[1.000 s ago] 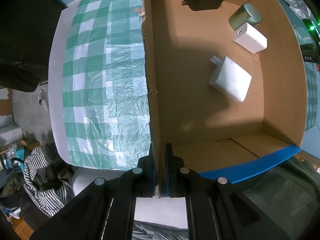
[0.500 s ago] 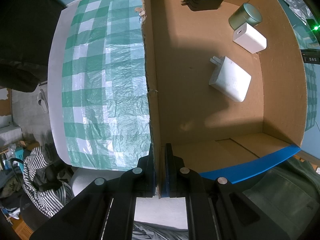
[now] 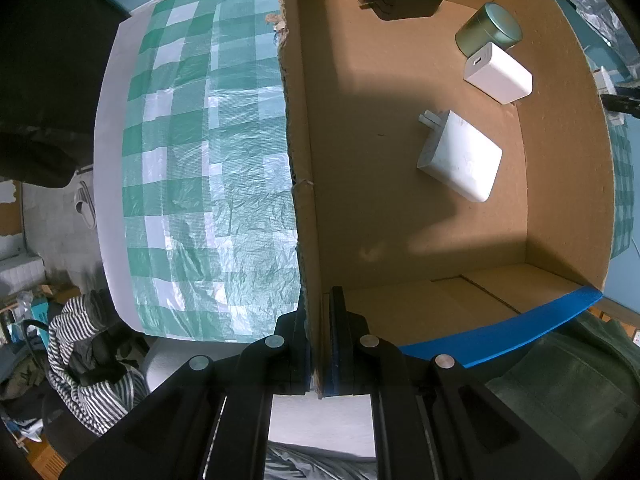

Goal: Organize rigid objects
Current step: 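Carry the white router into the box and open the right tool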

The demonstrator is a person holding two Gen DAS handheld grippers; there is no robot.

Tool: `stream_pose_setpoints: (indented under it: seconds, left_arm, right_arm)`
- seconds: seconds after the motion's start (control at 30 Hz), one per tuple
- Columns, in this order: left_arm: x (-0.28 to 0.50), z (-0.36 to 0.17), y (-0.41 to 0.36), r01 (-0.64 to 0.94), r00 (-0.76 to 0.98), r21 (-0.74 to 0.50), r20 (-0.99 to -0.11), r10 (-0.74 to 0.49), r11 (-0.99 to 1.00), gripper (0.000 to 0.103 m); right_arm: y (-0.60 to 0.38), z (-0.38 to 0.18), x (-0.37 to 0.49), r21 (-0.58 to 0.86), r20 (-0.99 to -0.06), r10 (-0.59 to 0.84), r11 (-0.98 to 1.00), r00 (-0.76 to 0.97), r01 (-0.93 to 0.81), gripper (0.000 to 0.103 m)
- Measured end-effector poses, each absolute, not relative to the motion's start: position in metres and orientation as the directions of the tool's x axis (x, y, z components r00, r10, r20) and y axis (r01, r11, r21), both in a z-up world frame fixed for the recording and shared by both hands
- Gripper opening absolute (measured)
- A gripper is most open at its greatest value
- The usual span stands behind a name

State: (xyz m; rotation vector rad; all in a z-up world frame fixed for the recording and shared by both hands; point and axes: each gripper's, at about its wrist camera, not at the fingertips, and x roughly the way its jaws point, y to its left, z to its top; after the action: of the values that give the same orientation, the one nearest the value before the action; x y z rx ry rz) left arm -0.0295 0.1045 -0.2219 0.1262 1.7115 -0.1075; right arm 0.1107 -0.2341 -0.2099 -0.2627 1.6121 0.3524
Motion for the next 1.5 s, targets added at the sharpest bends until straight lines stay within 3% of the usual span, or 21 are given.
stream_pose_setpoints:
  seconds: [0.67, 1.5]
  left_arm:
    - [-0.029, -0.222, 0.103, 0.147, -0.141, 0.001, -0.990, 0.022, 0.989, 0.007]
    - [-0.027, -0.221, 0.102, 0.146, -0.141, -0.001, -0.990, 0.020, 0.989, 0.007]
  right_arm:
    - [-0.138, -0.128, 0.108, 0.109, -0.992, 0.129, 0.815, -0.004, -0.569, 0.058]
    - [-0.061, -0.174, 0.094, 0.087, -0.996, 0.071, 0.733, -0.051, -0.674, 0.058]
